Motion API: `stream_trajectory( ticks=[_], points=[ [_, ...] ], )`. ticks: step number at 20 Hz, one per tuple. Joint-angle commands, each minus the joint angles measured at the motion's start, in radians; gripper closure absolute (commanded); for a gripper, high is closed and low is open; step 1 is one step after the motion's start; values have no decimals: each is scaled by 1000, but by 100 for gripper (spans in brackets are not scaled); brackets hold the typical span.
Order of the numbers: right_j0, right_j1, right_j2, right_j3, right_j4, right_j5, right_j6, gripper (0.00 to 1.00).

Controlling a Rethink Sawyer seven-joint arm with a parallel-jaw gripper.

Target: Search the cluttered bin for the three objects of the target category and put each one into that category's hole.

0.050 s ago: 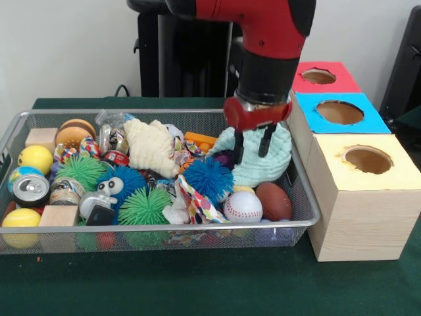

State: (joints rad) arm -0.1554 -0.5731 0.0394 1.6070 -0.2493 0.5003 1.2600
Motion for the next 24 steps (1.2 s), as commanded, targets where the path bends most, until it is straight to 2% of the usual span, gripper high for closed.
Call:
stream_trajectory(
  ticks=[1, 3, 7, 10, 13, 17, 20, 24],
  points=[
    [-19, -78, 66, -87, 41, 213, 16, 0],
    [-26, -93, 79, -95, 41, 265, 9, 0],
    [-48, -95, 101, -80, 28, 242, 9, 0],
    [-79, -70, 125, -54, 0, 136, 2, 0],
    [-103, -1, 142, -47, -35, 0, 23, 0],
    [-123, 72, 154, -36, -47, -108, 58, 0],
    [-126, 109, 149, -33, -52, -148, 65, 0],
    [-130, 121, 145, -19, -51, -178, 65, 0]
  ],
)
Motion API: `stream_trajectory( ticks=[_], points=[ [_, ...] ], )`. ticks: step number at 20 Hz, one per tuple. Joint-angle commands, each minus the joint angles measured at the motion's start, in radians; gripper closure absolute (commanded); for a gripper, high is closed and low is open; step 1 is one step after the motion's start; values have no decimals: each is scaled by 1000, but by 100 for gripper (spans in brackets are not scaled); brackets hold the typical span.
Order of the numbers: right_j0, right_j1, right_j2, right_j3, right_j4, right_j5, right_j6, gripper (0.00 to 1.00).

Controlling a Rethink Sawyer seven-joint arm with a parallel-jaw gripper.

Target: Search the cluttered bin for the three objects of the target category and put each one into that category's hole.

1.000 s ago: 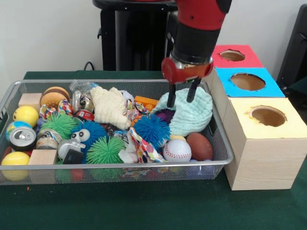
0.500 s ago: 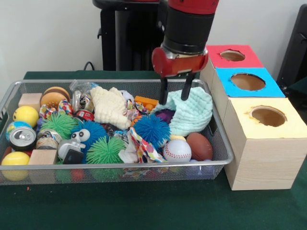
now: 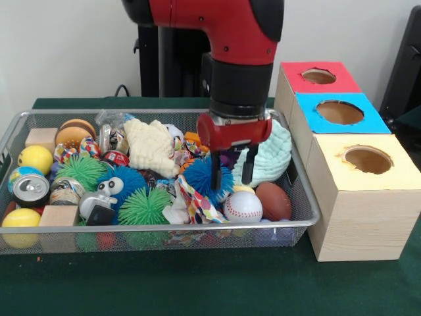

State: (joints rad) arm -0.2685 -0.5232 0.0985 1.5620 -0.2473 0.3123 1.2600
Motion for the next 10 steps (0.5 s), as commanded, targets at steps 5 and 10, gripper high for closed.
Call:
stream_trajectory(
  ticks=[5, 10],
  points=[
    [-8, 95, 83, 28, 1, 39, 107, 0],
    [11, 55, 77, 57, 40, 109, 135, 0]
  ],
)
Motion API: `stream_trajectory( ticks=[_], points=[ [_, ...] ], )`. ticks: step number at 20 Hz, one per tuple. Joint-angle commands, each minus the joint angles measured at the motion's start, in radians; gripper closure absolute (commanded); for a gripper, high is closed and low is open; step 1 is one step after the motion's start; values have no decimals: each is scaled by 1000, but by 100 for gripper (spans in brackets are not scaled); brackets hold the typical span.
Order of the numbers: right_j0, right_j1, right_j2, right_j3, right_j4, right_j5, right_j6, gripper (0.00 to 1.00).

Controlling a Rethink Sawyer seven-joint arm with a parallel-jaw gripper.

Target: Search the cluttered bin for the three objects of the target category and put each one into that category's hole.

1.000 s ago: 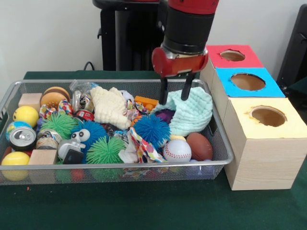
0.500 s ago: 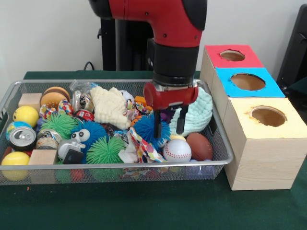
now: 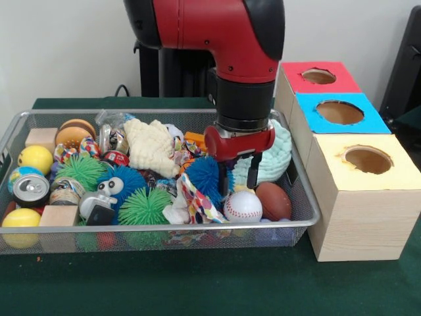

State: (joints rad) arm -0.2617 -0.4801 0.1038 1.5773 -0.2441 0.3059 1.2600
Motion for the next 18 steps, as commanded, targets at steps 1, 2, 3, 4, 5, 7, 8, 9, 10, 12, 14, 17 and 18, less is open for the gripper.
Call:
stream_trajectory(
  ticks=[1, 2, 3, 4, 5, 7, 8, 9, 10, 12, 14, 17, 18],
  points=[
    [11, 10, 70, 37, 43, 127, 138, 0],
    [19, 8, 68, 32, 48, 139, 142, 0],
    [24, 4, 66, 31, 52, 147, 144, 0],
    [31, 5, 65, 13, 60, 168, 142, 0],
    [34, 0, 63, 10, 66, 183, 142, 0],
    [35, -1, 61, -8, 74, 213, 131, 0],
    [32, 0, 62, -4, 74, 209, 126, 0],
    [31, 9, 62, -12, 71, 208, 120, 0],
    [26, 17, 63, -10, 68, 193, 117, 0],
    [20, 37, 66, -20, 65, 178, 113, 0],
    [12, 44, 72, -16, 63, 167, 110, 0],
    [3, 74, 86, -31, 55, 131, 102, 0],
    [2, 87, 87, -41, 49, 117, 98, 0]
  ],
)
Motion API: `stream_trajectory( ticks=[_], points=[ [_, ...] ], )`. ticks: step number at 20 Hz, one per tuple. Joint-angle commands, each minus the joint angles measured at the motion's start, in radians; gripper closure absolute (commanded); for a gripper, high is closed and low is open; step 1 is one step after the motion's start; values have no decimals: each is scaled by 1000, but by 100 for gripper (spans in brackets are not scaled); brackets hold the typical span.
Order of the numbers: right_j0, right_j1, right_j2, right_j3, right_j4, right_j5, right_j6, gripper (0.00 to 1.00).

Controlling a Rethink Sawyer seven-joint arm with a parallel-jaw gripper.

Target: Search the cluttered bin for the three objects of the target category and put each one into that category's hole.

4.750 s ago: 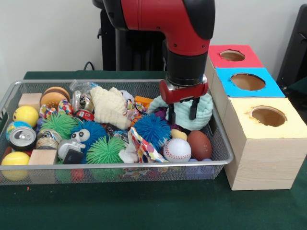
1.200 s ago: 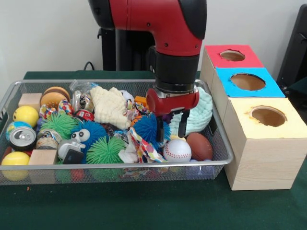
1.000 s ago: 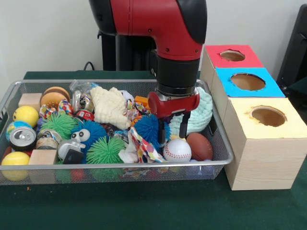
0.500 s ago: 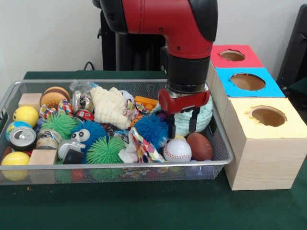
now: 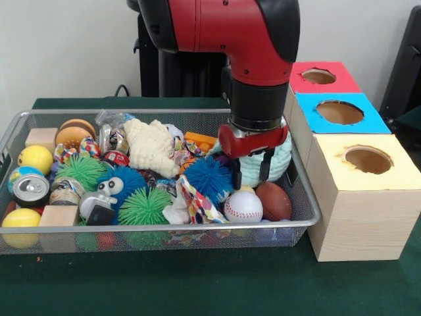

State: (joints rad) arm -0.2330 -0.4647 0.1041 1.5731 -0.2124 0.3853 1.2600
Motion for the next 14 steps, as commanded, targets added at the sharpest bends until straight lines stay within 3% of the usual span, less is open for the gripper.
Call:
stream_trajectory(
  ticks=[1, 6, 14],
  points=[
    [-27, 85, 87, -47, 13, 26, 97, 0],
    [5, 159, 29, -111, -42, -52, 102, 0],
    [29, 145, 10, -107, -35, -37, 119, 0]
  ],
)
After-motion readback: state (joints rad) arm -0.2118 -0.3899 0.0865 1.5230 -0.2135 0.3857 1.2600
